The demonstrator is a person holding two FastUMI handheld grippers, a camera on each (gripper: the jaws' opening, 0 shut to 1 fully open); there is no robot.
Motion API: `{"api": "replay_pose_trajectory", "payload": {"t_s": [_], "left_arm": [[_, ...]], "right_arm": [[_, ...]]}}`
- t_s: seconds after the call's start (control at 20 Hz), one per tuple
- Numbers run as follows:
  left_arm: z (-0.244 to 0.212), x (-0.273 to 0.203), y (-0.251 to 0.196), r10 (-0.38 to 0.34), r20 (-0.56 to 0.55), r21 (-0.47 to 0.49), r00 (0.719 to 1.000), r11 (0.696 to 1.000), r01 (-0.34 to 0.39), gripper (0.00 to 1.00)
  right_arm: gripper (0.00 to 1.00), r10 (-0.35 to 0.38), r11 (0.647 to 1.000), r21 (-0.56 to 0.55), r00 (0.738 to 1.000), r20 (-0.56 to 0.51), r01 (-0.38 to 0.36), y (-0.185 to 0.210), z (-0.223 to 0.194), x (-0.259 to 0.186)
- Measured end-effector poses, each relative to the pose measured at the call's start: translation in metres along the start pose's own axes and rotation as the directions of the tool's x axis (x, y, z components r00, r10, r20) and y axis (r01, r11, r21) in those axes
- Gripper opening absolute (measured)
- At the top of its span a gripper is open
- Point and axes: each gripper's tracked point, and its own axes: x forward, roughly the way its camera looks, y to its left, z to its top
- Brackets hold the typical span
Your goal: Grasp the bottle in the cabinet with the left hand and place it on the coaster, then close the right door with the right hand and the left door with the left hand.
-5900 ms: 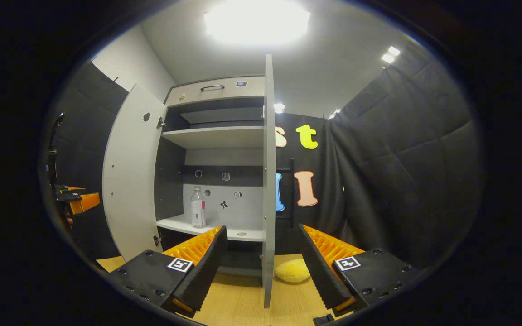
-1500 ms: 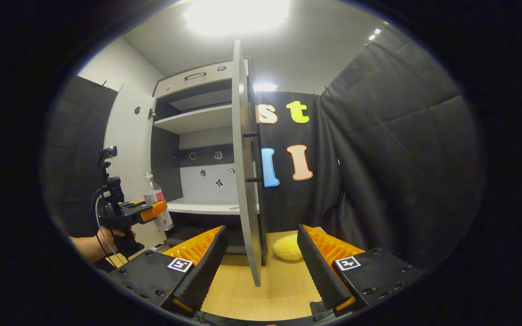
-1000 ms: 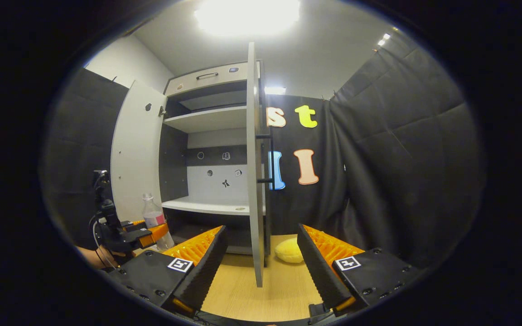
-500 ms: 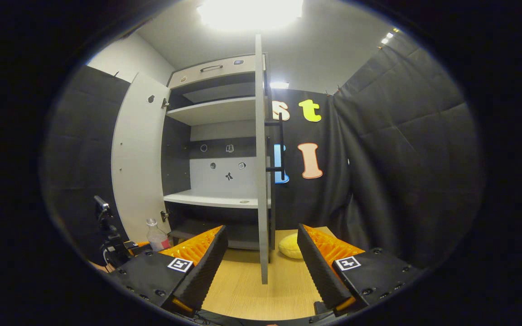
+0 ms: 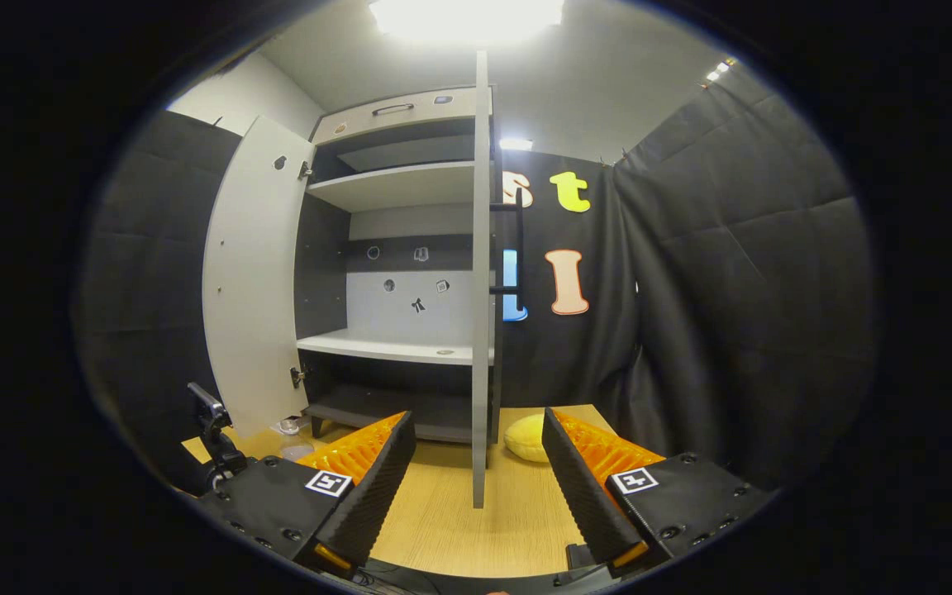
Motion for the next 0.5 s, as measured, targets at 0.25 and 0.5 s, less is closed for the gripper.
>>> {"api": "replay_pose_trajectory", "payload": {"t_s": [0.25,0.5], "left_arm": [[-0.03,0.003,-0.003,-0.004,-0.039,0.003,0.999,1.0,0.004,0.77],[-0.041,0.001,-0.002,0.008,-0.076,0.016,0.997,1.0,-0.007,0.71]], "right_arm": [[0.98,0.002,0.999,-0.036,1.0,-0.007,-0.002,0.001,-0.002,0.001],[0.98,0.007,0.999,-0.042,1.0,-0.024,-0.008,0.002,-0.01,0.003]]}}
